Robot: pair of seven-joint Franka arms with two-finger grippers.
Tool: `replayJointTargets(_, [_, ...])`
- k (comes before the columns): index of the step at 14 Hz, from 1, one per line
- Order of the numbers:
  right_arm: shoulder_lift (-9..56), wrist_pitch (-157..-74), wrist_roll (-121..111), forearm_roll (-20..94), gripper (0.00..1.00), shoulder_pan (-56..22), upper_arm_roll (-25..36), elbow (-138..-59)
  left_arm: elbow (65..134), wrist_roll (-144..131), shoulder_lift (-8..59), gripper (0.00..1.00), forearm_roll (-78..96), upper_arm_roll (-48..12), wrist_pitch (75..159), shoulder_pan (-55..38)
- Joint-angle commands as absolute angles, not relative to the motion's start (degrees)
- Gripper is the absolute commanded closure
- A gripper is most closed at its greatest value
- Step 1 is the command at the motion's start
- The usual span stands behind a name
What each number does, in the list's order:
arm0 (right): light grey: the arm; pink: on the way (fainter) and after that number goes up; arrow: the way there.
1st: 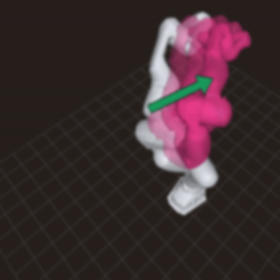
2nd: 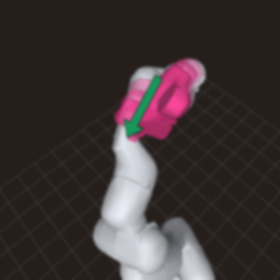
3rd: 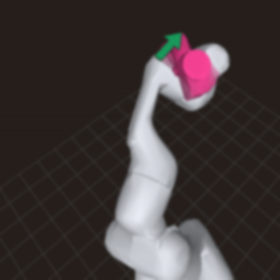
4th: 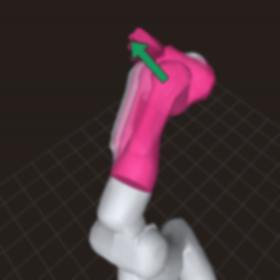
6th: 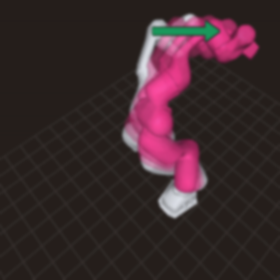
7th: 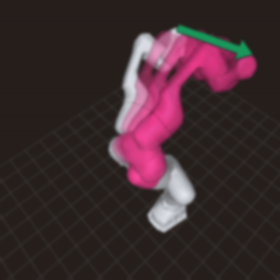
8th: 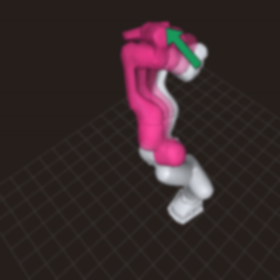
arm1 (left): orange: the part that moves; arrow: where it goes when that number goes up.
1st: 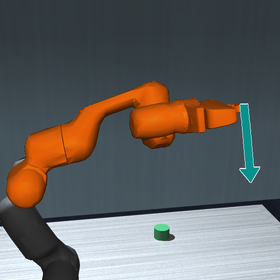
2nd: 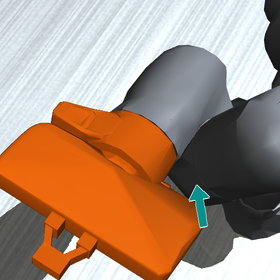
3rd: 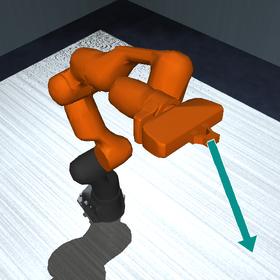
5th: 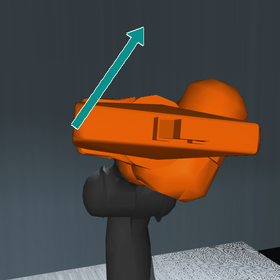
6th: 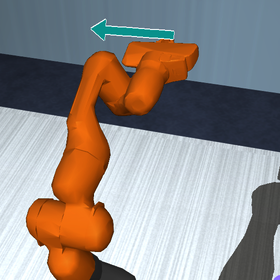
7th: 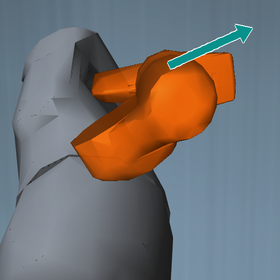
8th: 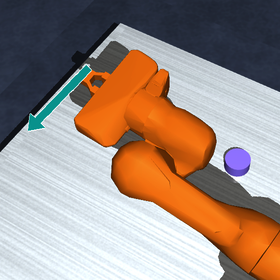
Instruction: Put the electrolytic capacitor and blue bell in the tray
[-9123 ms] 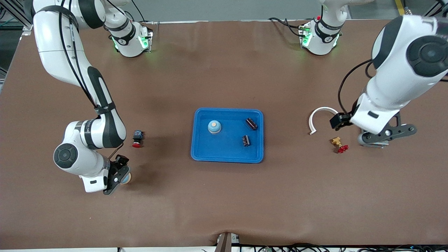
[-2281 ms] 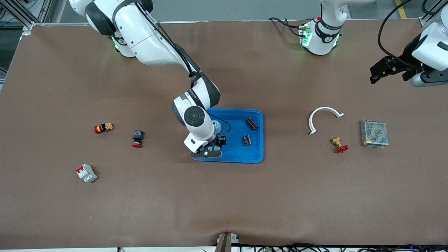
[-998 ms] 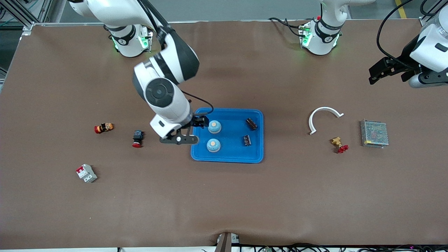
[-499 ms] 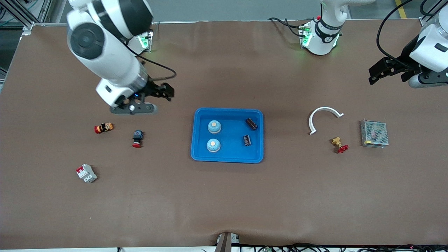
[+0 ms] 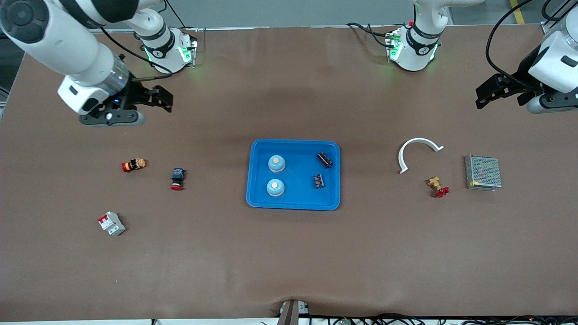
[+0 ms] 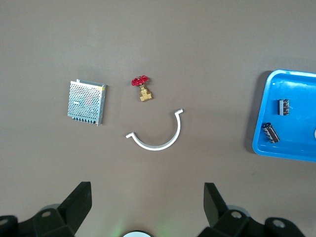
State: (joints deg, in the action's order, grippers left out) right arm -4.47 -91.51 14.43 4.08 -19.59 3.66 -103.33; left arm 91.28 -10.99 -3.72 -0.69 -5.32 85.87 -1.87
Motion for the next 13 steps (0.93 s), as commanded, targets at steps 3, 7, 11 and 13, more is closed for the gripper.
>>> replayJointTargets(3, [-7.56,-90.18,8.01,2.03,0.00,-9.95,2.81,-104.94,91.58,-10.20,-4.31,0.00,-0.09,-5.01,85.96,-2.02])
replayJointTargets(7, [-7.47,-90.00,4.33,-0.35,0.00,-4.67,2.81,-104.68,91.58,-10.20,-4.31,0.00,-0.18,-5.01,85.96,-2.02])
replayJointTargets(11, [-7.12,-90.79,-2.46,-0.61,0.00,1.13,2.81,-104.24,91.14,-10.20,-4.31,0.00,-0.18,-5.01,85.96,-2.11])
replayJointTargets(13, [-7.12,-90.97,-2.55,-0.70,0.00,2.02,2.73,-104.15,91.06,-10.20,-4.22,0.00,-0.26,-5.01,85.96,-2.11])
